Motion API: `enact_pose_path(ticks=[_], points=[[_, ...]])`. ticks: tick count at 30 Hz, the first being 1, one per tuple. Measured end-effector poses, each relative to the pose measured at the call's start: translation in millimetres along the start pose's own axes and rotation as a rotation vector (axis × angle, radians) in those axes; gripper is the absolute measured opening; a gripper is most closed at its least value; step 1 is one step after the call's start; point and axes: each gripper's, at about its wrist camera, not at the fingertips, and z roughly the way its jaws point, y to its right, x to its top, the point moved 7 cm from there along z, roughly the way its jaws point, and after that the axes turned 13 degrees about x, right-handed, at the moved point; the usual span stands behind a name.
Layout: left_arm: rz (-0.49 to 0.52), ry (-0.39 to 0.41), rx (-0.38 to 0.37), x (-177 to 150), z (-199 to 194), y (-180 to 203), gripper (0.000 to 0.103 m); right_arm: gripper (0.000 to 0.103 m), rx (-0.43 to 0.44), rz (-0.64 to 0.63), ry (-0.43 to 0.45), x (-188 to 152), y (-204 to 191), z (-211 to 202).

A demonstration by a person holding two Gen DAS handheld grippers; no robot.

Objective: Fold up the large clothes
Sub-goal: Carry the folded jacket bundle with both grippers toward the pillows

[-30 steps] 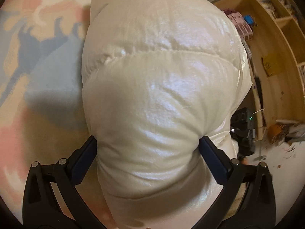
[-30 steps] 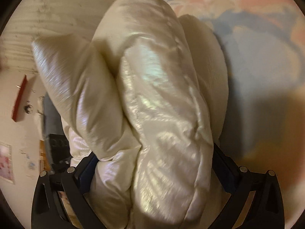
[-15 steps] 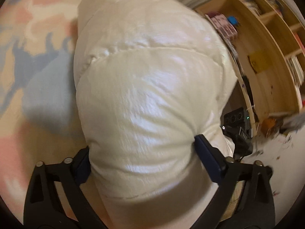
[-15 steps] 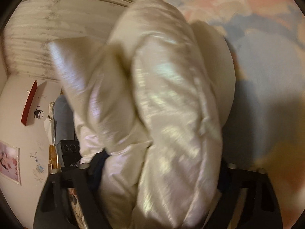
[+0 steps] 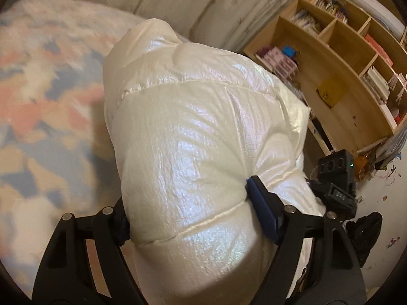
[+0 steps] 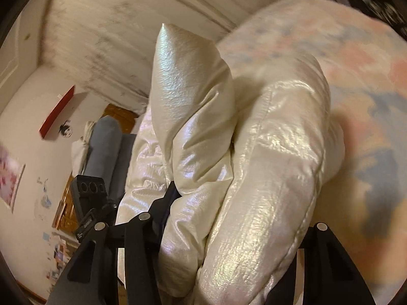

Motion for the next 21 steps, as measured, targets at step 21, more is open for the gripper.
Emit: enact_pose_path(ticks=[21], points=[[-0.011, 0.137, 0.364, 167.3, -101.2, -411.7, 0.076, 0.049, 0.162, -0.140, -0.113, 36.2, -109.8, 342.6]])
